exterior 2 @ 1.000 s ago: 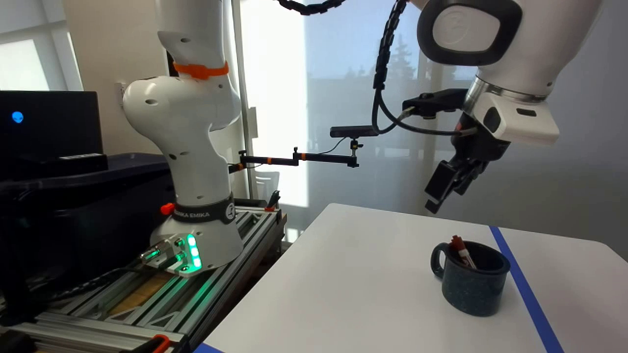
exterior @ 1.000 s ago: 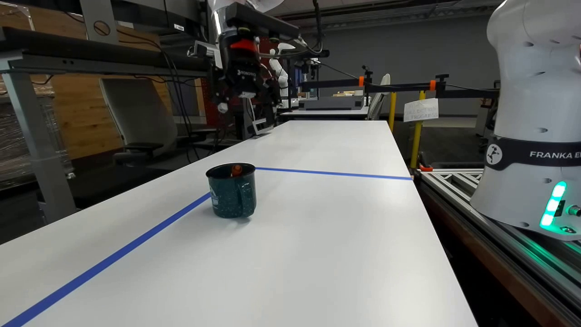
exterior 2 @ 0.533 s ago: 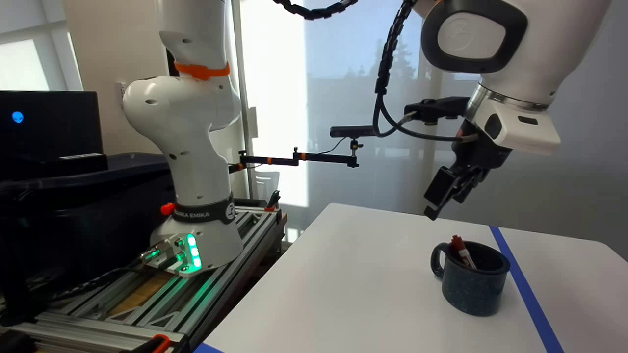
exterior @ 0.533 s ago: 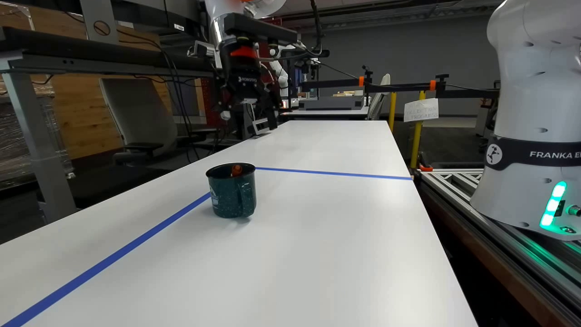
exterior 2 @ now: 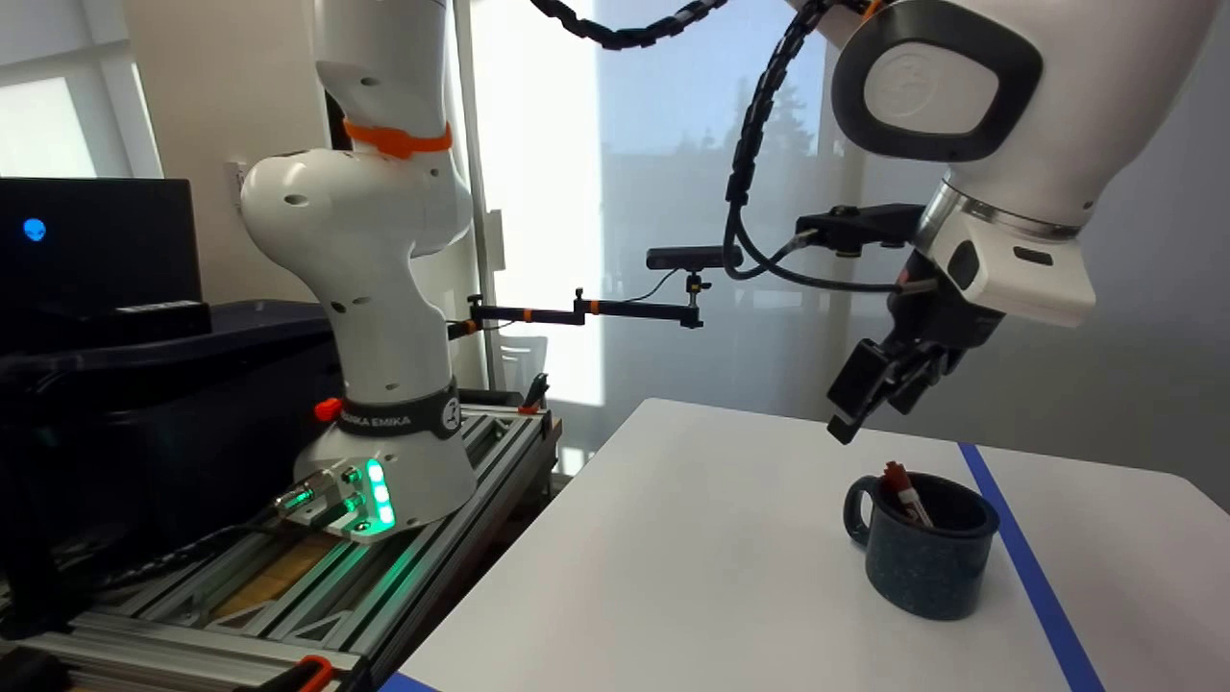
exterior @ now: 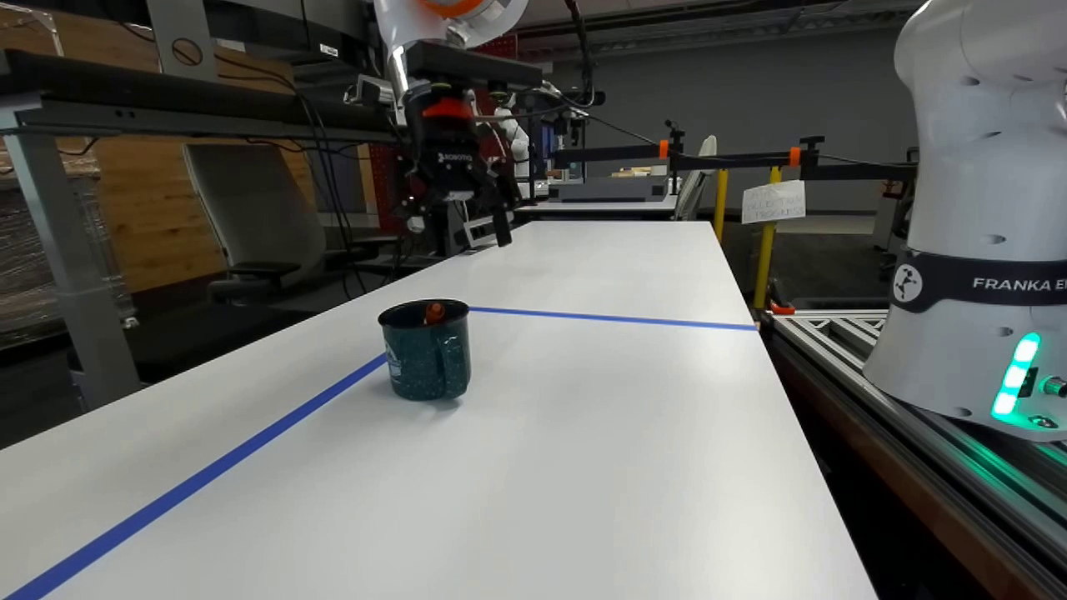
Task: Pick up the marker from the cup and put it on the table
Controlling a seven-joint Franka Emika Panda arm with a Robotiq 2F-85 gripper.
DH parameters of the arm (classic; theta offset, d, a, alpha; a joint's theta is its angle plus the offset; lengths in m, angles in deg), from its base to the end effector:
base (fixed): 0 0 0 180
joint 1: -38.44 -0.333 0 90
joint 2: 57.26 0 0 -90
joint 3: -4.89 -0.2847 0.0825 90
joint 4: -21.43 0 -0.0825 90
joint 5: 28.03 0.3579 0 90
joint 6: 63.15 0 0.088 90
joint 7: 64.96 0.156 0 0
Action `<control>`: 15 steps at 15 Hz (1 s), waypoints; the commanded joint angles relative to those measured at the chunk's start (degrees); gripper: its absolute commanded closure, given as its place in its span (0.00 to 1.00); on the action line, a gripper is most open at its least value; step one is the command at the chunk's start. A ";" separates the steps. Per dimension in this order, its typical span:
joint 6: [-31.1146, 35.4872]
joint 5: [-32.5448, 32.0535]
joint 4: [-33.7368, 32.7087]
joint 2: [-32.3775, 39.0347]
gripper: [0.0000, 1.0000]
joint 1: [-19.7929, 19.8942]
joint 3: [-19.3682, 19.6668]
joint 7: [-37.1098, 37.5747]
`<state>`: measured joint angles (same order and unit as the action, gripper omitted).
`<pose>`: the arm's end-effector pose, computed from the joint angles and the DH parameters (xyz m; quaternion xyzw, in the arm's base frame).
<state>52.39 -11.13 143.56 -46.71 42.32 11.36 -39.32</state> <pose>0.4906 -0.0601 0.2440 -0.9059 0.3815 0.1596 0.0911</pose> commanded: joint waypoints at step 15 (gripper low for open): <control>-8.01 6.24 -18.12 16.08 0.30 1.76 0.27 5.94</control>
<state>47.31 -6.56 129.42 -33.28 43.68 11.89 -34.85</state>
